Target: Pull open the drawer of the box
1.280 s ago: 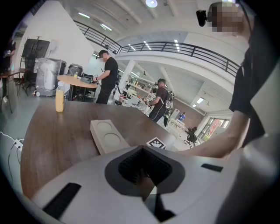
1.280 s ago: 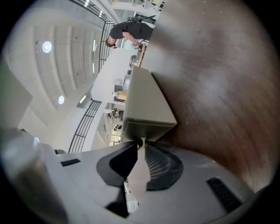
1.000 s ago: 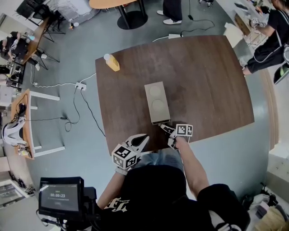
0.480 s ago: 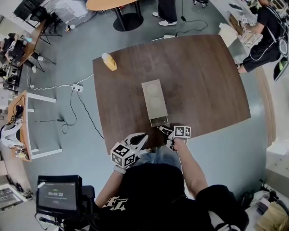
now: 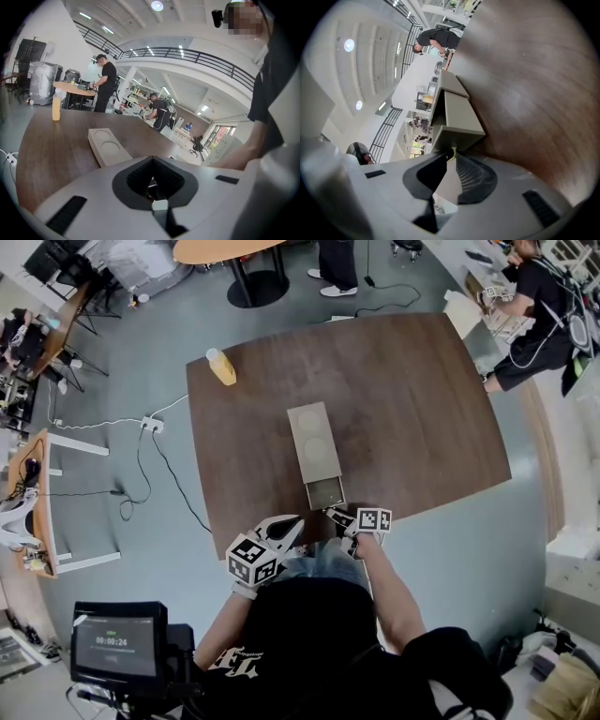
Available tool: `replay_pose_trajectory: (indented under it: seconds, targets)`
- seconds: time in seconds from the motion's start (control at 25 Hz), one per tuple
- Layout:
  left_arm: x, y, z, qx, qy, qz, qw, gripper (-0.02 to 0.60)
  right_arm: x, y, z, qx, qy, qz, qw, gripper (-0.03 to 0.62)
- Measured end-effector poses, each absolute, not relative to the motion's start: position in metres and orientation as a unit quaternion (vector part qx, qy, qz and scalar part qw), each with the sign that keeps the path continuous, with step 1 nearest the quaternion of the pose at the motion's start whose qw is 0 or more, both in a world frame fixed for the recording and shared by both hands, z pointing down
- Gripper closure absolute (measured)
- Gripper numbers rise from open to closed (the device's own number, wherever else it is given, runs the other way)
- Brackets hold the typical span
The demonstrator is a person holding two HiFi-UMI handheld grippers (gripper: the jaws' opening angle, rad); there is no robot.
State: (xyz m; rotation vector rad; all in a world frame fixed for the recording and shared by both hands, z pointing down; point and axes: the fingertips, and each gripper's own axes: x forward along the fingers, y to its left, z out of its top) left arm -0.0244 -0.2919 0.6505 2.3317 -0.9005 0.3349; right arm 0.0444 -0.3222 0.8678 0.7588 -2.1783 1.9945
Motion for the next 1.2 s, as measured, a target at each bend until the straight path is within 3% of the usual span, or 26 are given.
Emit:
replay_pose_trajectory:
  seconds: [1.2]
  targets:
    - [-0.030, -0.289, 0.657, 0.887, -0.336, 0.113, 0.297, 0.577, 0.060, -0.269, 0.884, 0.264, -0.695, 0.665, 0.071, 0.543]
